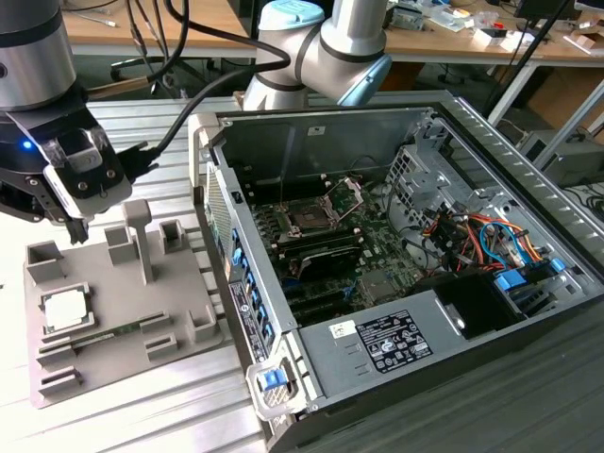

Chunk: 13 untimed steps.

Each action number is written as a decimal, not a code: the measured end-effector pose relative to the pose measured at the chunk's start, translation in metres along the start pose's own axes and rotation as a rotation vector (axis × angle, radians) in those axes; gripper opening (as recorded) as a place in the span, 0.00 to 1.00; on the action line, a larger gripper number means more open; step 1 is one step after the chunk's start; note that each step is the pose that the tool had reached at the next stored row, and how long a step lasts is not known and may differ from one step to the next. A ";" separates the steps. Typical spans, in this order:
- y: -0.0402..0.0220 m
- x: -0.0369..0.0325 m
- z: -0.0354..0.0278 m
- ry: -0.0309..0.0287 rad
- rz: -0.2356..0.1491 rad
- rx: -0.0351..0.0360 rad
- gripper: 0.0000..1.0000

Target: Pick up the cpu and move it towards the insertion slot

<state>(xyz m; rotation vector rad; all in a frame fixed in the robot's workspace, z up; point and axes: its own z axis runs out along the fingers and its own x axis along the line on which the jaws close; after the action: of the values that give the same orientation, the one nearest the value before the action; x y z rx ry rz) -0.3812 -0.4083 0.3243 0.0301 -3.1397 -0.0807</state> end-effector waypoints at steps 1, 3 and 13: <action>0.0000 0.0000 0.0001 0.0000 0.000 0.0000 0.11; 0.0000 0.0000 0.0006 0.0000 0.000 0.0000 0.11; -0.0001 0.0002 0.0026 0.0000 0.000 0.0000 0.11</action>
<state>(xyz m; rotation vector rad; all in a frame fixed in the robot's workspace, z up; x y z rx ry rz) -0.3814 -0.4083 0.3217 0.0299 -3.1397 -0.0807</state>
